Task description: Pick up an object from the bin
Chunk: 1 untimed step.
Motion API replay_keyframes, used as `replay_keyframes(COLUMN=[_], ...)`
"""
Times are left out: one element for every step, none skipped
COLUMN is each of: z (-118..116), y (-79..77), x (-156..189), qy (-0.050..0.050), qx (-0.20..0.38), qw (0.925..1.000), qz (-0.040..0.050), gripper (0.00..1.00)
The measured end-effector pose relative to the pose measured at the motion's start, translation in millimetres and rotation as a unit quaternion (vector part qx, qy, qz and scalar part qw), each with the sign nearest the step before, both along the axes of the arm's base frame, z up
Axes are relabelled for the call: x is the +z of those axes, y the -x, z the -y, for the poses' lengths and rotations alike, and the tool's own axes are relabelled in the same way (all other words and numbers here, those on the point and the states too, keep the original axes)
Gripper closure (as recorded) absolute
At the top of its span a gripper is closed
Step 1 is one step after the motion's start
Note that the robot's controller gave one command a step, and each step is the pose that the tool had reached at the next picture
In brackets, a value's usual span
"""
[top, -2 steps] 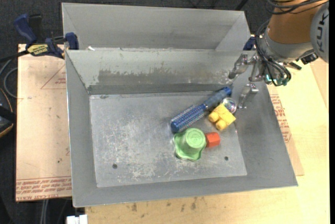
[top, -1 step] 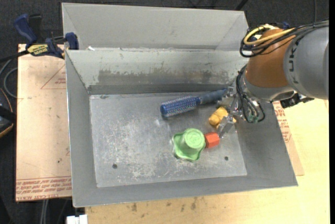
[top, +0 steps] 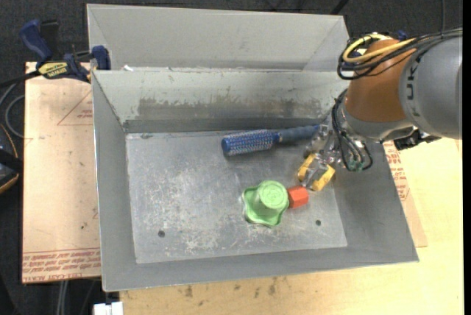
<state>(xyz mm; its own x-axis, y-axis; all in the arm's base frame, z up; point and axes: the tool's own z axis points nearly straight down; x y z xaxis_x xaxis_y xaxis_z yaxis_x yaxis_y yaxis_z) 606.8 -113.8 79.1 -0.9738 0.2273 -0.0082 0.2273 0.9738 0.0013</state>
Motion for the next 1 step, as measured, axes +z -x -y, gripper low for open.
replay_keyframes(z=[20.6], y=[0.3], x=[168.8], qy=[0.002], qx=[0.121], qw=[0.9926], qz=[0.0016], gripper=[1.00])
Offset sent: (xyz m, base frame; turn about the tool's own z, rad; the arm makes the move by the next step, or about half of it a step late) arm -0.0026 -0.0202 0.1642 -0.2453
